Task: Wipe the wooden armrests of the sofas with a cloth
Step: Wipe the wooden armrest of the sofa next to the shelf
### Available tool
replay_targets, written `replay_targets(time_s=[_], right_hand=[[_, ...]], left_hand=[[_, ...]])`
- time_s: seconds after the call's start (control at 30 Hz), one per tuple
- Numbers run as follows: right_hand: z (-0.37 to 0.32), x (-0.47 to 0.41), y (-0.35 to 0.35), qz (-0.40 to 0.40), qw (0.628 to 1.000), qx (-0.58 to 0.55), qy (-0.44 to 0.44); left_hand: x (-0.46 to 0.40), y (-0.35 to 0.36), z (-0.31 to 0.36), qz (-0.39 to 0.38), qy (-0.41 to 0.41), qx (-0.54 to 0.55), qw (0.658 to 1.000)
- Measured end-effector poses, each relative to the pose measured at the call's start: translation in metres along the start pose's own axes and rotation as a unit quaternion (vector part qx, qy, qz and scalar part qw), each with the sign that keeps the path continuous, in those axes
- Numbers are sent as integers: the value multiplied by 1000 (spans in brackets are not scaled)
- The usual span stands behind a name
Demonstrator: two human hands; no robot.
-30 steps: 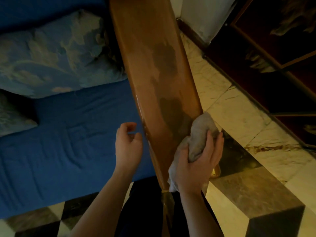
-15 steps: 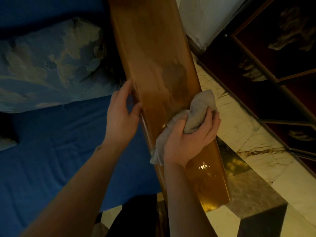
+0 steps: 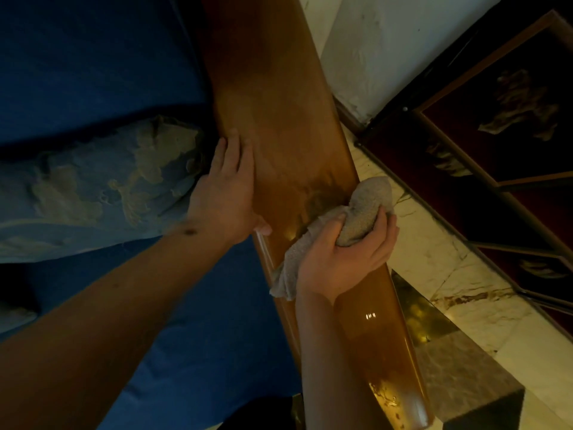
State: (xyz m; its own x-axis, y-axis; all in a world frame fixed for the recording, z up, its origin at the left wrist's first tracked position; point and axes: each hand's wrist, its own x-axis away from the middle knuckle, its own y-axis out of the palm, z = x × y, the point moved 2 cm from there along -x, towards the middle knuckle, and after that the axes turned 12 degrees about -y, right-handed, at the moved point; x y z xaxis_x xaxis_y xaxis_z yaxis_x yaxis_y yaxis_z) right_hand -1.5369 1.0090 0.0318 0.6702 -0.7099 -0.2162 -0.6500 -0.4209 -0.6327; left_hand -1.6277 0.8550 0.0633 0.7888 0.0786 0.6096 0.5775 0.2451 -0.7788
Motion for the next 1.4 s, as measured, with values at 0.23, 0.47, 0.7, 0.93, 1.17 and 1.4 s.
replay_targets(time_s=[0.23,0.47,0.7,0.93,1.17,1.4], right_hand=[[-16,-18,24,-16,1000,-9,-18],[-36,-40,55,-11,999,7,-41],[-38,-47,62,-51,991,30,-118],[-47,-49,60,-85,986,30,-141],[-55,-59,62,-162,969,34,-185],[-56,-86,72,-239,935,0,-263]], left_hand=[[2,0,1,9,-7,-2,1000],[4,-1,-8,-20,5,54,998],[3,1,-13,-8,-3,33,999],[3,3,-15,-1,-6,36,999],[2,6,-15,-3,-7,42,999],[3,9,-17,-2,-12,86,996]])
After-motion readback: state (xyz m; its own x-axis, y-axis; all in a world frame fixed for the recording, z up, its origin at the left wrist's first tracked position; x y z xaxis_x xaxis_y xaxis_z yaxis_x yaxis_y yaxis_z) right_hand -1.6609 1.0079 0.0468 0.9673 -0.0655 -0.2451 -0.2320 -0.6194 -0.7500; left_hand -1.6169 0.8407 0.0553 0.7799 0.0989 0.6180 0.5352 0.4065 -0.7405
